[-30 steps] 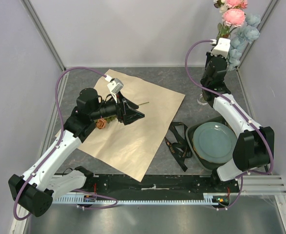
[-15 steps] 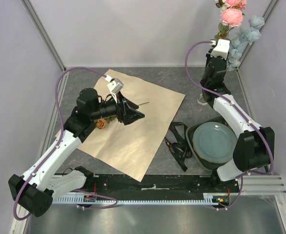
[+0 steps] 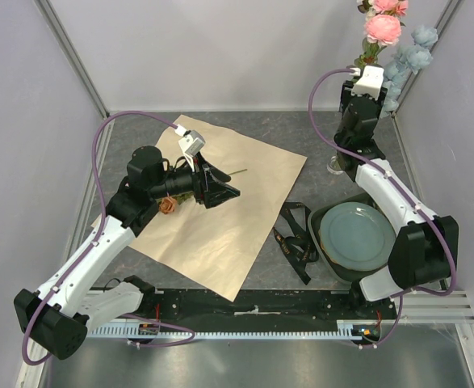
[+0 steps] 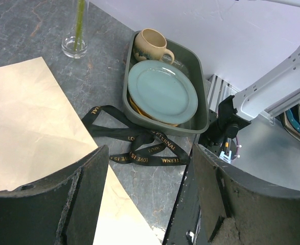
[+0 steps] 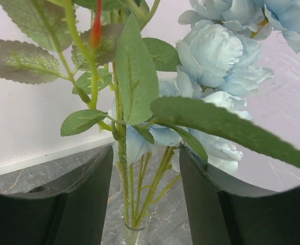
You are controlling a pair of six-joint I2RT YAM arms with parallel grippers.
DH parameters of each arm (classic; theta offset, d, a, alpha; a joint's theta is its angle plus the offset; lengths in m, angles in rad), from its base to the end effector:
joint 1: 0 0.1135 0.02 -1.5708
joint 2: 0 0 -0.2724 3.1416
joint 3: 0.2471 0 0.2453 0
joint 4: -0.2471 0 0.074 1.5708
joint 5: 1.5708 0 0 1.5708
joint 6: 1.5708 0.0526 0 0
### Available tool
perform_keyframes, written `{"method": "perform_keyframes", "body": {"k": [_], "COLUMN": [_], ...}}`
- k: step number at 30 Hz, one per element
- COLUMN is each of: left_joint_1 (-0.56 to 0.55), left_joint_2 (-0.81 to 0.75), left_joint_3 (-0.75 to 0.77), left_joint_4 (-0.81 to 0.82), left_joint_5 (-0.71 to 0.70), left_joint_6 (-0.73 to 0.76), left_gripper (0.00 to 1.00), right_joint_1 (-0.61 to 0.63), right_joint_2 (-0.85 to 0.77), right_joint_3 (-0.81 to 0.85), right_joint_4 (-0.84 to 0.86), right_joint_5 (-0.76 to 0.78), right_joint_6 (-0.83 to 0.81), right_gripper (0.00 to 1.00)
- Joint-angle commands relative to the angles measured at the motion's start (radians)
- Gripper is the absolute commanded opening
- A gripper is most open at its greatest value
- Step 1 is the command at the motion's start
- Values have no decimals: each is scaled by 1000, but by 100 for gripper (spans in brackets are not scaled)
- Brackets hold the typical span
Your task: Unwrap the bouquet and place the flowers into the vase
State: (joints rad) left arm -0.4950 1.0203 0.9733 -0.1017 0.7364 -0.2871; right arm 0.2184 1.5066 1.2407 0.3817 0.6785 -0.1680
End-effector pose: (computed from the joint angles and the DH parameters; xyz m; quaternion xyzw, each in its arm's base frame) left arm 0.1853 -0.1402 0.3777 0.3070 0.6787 -0.4842 0.4590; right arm 0.3605 0.0462 0.3940 0.1235 0.6632 -0.2035 0.7096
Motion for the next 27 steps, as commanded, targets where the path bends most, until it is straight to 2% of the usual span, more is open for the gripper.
{"method": "perform_keyframes", "body": {"k": [1, 8, 18, 21, 27], "left_joint_1": [-4, -5, -5, -5, -7], "left_joint_2": [-5, -5, -5, -2, 17], "left_joint_3": [24, 24, 24, 22, 8], "left_joint_4": [33, 33, 33, 39, 76], "left_joint_5": [21, 21, 26, 29, 35], "left_joint_6": [5, 5, 2, -3, -36], "left_gripper": [73, 73, 73, 73, 73], "right_joint_1": [-5, -4, -4, -5, 38], "right_joint_2": [-40, -62, -134, -180, -321], "right_joint_3": [-9, -18, -18, -17, -3], "right_joint_4": [17, -1, -87, -151, -450], "right_joint_5": [10, 10, 1, -20, -66], "right_joint_6": [9, 19, 77, 126, 303], "right_gripper": [62, 64, 85, 90, 93]}}
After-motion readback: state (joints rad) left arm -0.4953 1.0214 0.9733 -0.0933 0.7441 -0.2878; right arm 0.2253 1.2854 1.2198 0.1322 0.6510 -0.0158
